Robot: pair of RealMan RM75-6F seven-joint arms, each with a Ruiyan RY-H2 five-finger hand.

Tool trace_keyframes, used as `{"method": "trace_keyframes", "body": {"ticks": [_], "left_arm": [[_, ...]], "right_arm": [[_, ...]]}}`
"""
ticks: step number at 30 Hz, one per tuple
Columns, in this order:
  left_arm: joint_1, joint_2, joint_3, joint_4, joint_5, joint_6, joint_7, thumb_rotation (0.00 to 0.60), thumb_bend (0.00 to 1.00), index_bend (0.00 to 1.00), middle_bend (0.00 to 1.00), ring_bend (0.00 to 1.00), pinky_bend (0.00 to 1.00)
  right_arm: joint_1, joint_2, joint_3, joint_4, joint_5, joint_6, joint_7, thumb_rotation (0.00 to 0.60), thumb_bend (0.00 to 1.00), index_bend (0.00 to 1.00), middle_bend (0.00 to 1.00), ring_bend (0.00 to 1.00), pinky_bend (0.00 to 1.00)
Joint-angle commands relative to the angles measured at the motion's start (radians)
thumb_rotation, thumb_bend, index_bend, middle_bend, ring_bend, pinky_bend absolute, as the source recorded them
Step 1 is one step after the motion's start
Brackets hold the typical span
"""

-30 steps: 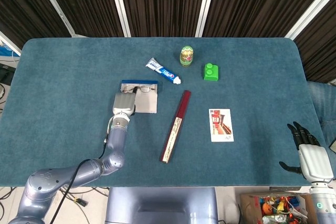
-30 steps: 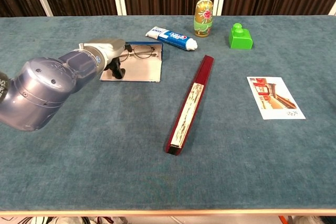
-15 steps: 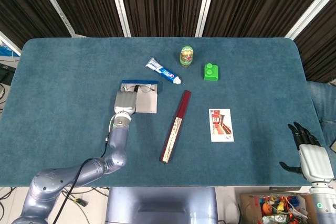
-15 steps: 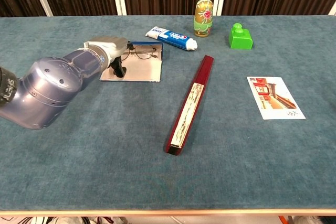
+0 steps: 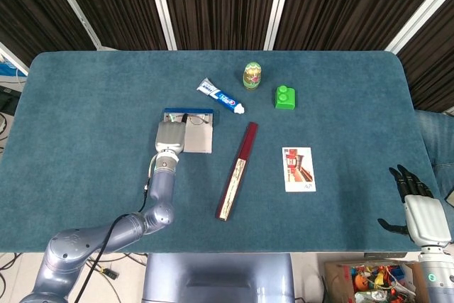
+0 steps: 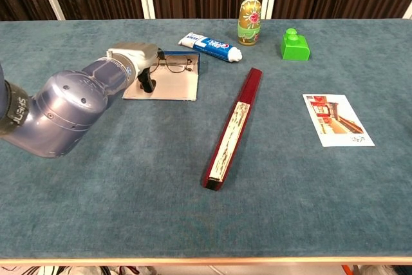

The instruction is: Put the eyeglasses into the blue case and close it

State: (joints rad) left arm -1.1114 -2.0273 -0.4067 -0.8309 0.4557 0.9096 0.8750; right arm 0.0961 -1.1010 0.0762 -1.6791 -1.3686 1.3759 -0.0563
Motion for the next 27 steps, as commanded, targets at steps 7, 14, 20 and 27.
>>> {"method": "trace_keyframes", "body": {"ticks": [7,14,20,27], "left_arm": [[0.041,0.050,0.036,-0.154,0.070,0.075,-0.001,0.600,0.53,0.00,0.71,0.80,0.84],[0.098,0.126,0.089,-0.329,0.140,0.141,-0.006,0.600,0.39,0.21,0.56,0.54,0.64],[0.130,0.188,0.117,-0.428,0.142,0.147,0.005,0.600,0.25,0.19,0.33,0.21,0.29],[0.122,0.203,0.135,-0.431,0.107,0.127,0.047,0.600,0.20,0.18,0.20,0.06,0.16]], "right_arm": [[0.000,-0.001,0.001,0.000,0.000,0.002,-0.001,0.600,0.06,0.04,0.00,0.09,0.18],[0.000,-0.001,0.002,-0.001,-0.003,0.004,0.006,0.600,0.06,0.04,0.00,0.09,0.18],[0.000,0.001,0.001,-0.001,-0.003,0.002,0.011,0.600,0.06,0.04,0.00,0.09,0.18],[0.001,0.002,0.000,-0.002,-0.003,-0.002,0.015,0.600,0.06,0.04,0.00,0.09,0.18]]}}
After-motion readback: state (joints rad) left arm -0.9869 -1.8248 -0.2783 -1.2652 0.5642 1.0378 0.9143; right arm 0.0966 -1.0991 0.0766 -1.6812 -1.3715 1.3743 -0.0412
